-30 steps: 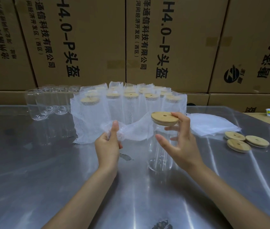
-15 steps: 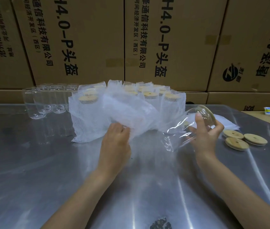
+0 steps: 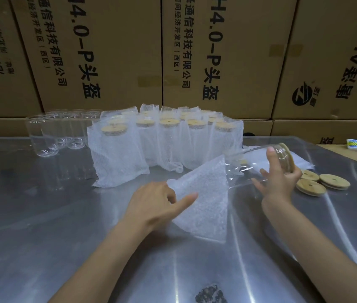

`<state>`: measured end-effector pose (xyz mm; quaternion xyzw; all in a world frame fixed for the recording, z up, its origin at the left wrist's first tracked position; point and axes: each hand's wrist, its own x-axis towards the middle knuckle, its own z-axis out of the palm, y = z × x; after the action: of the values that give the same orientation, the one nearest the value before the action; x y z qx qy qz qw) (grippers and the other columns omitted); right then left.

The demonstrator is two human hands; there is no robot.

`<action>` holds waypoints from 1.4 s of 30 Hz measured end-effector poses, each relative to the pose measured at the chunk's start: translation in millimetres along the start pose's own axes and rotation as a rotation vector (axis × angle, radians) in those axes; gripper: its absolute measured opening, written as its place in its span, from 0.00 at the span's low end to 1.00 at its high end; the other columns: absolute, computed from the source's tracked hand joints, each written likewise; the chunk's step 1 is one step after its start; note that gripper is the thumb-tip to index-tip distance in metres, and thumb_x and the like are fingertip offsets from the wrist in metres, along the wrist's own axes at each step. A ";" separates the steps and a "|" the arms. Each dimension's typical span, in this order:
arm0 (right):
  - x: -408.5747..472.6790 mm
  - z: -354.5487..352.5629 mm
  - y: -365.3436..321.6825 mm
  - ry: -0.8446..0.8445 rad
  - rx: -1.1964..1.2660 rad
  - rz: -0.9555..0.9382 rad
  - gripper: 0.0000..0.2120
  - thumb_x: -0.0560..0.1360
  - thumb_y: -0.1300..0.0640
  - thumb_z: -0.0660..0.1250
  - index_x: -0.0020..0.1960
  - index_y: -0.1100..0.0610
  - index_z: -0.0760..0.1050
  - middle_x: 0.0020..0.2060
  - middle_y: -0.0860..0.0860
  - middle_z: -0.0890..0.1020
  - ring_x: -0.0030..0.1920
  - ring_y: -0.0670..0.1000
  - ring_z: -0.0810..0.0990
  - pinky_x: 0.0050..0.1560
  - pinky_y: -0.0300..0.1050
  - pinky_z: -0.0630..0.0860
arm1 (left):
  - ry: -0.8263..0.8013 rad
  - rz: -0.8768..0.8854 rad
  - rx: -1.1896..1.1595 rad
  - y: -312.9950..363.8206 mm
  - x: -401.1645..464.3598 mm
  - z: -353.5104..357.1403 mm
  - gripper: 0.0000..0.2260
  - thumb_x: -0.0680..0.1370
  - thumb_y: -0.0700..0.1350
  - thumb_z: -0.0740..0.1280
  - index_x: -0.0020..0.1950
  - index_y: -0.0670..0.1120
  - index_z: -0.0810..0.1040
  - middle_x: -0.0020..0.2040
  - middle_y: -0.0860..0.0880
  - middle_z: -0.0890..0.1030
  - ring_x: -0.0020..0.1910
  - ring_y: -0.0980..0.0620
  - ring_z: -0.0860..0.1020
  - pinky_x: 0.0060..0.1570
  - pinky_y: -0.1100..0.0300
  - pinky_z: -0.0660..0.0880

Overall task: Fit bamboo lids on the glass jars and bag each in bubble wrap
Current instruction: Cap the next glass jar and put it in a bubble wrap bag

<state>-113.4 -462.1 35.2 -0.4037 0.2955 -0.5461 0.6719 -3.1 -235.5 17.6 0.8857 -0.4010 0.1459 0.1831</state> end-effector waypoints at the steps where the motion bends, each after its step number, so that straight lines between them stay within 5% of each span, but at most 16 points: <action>1: -0.3 0.3 -0.6 0.016 0.020 0.011 0.27 0.70 0.43 0.74 0.60 0.46 0.62 0.62 0.45 0.72 0.59 0.50 0.77 0.43 0.47 0.80 | -0.012 -0.041 0.033 1.7 0.1 -2.3 0.39 0.67 0.78 0.39 0.26 0.45 0.66 0.28 0.50 0.73 0.31 0.51 0.72 0.29 0.60 0.60; 3: -0.4 0.5 -2.6 0.047 0.049 0.006 0.27 0.70 0.43 0.74 0.60 0.46 0.61 0.60 0.44 0.72 0.52 0.46 0.78 0.41 0.46 0.80 | -0.020 -0.121 0.137 3.7 1.1 -5.9 0.36 0.67 0.76 0.37 0.25 0.46 0.61 0.24 0.49 0.67 0.27 0.49 0.67 0.31 0.57 0.58; 5: 0.1 0.7 -5.6 0.068 0.075 0.000 0.26 0.70 0.43 0.73 0.59 0.47 0.61 0.56 0.42 0.72 0.46 0.43 0.77 0.41 0.46 0.81 | -0.048 -0.205 0.244 4.9 1.7 -7.8 0.35 0.71 0.74 0.40 0.26 0.48 0.67 0.27 0.47 0.70 0.29 0.49 0.67 0.38 0.55 0.62; 8: -0.7 0.7 -9.6 0.086 0.097 0.035 0.28 0.70 0.42 0.73 0.61 0.47 0.61 0.63 0.47 0.72 0.55 0.49 0.79 0.36 0.44 0.80 | -0.044 -0.307 0.321 4.4 1.3 -10.8 0.31 0.75 0.72 0.46 0.31 0.47 0.68 0.31 0.50 0.71 0.34 0.48 0.69 0.43 0.55 0.65; 11: -1.7 0.2 -10.4 0.101 0.086 0.054 0.28 0.70 0.42 0.72 0.61 0.47 0.60 0.64 0.50 0.71 0.60 0.52 0.78 0.34 0.43 0.79 | 0.048 -0.202 0.352 9.9 1.7 -9.2 0.25 0.78 0.67 0.52 0.34 0.48 0.65 0.32 0.51 0.72 0.37 0.48 0.74 0.43 0.56 0.63; 14: -3.7 0.1 -9.2 0.093 0.068 0.055 0.28 0.70 0.41 0.73 0.60 0.46 0.60 0.64 0.50 0.71 0.61 0.52 0.77 0.34 0.43 0.79 | 0.079 -0.001 0.023 20.2 -2.2 3.9 0.16 0.78 0.63 0.58 0.52 0.51 0.72 0.48 0.52 0.78 0.52 0.51 0.76 0.46 0.58 0.65; 16: -4.5 0.4 -6.9 0.074 0.049 0.056 0.27 0.70 0.42 0.73 0.59 0.47 0.60 0.64 0.50 0.72 0.60 0.51 0.78 0.34 0.43 0.79 | -0.056 0.084 -0.135 27.4 -5.8 18.2 0.22 0.79 0.61 0.59 0.69 0.52 0.67 0.63 0.54 0.73 0.63 0.52 0.69 0.57 0.59 0.67; 18: -5.8 1.5 -3.6 0.035 0.033 0.058 0.26 0.70 0.42 0.72 0.59 0.48 0.62 0.63 0.49 0.73 0.53 0.47 0.80 0.34 0.42 0.79 | -0.145 0.115 -0.108 30.4 -5.9 28.9 0.27 0.80 0.60 0.58 0.75 0.51 0.62 0.68 0.52 0.68 0.67 0.50 0.65 0.64 0.57 0.64; 21: -7.5 3.1 1.4 -0.025 0.018 0.062 0.25 0.70 0.43 0.73 0.60 0.48 0.64 0.58 0.46 0.74 0.42 0.38 0.78 0.34 0.42 0.79 | -0.170 0.046 -0.199 27.3 0.0 29.4 0.23 0.77 0.63 0.62 0.67 0.52 0.73 0.56 0.52 0.74 0.60 0.51 0.71 0.58 0.58 0.68; 25: -12.0 5.0 6.6 -0.112 -0.007 0.080 0.26 0.69 0.43 0.74 0.60 0.48 0.65 0.54 0.46 0.76 0.49 0.47 0.80 0.34 0.44 0.80 | -0.145 -0.166 -0.354 21.9 -0.3 21.2 0.21 0.71 0.71 0.62 0.41 0.53 0.76 0.35 0.56 0.75 0.38 0.57 0.75 0.35 0.60 0.66; 28: -15.2 6.4 10.4 -0.152 -0.041 0.105 0.28 0.69 0.43 0.74 0.61 0.49 0.65 0.58 0.50 0.77 0.49 0.48 0.80 0.40 0.48 0.80 | -0.098 -0.197 -0.287 21.6 -1.2 19.2 0.20 0.70 0.67 0.66 0.36 0.51 0.72 0.34 0.55 0.76 0.37 0.56 0.74 0.34 0.60 0.67; 33: -18.9 8.3 13.8 -0.229 -0.029 0.187 0.30 0.69 0.43 0.74 0.65 0.48 0.66 0.60 0.50 0.78 0.47 0.47 0.82 0.36 0.45 0.81 | -0.094 -0.207 -0.301 21.5 -1.0 17.1 0.06 0.68 0.50 0.68 0.34 0.52 0.72 0.35 0.55 0.77 0.38 0.55 0.75 0.37 0.62 0.71; 42: -20.5 8.4 20.8 -0.405 -0.094 0.308 0.20 0.69 0.44 0.73 0.58 0.47 0.76 0.49 0.48 0.77 0.50 0.51 0.82 0.42 0.44 0.76 | 0.116 -0.351 -0.654 18.1 0.6 11.7 0.06 0.72 0.45 0.69 0.34 0.52 0.77 0.34 0.58 0.80 0.35 0.61 0.77 0.33 0.63 0.71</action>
<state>-100.8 -438.7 20.6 -0.4859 0.2381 -0.3310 0.7731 -15.2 -252.1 11.3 0.8258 -0.2576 0.0263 0.5010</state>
